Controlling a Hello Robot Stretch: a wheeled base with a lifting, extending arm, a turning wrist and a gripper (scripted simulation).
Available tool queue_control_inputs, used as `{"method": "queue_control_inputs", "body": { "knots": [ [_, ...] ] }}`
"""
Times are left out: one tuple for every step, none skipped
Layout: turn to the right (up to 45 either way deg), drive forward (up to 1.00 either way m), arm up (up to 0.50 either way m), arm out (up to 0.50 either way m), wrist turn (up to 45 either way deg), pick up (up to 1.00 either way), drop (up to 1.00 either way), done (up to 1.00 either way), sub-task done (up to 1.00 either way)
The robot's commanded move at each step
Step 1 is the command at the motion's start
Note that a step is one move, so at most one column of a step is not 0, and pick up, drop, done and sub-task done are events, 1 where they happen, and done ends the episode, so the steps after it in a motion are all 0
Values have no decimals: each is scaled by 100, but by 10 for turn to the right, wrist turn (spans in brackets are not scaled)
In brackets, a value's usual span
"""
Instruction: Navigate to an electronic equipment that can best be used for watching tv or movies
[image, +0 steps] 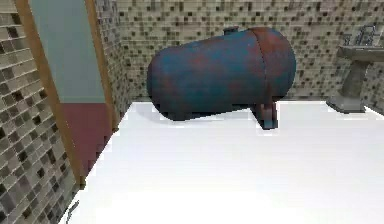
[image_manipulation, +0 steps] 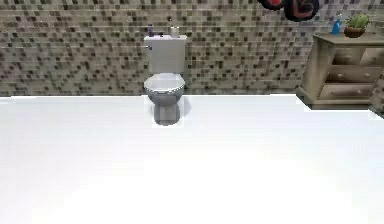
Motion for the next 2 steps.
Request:
{"method": "queue_control_inputs", "body": {
  "knots": [
    [-450, 0, 0, 0, 0, 0, 0, 0, 0],
    [-60, 0, 0, 0, 0, 0, 0, 0, 0]
  ]
}}
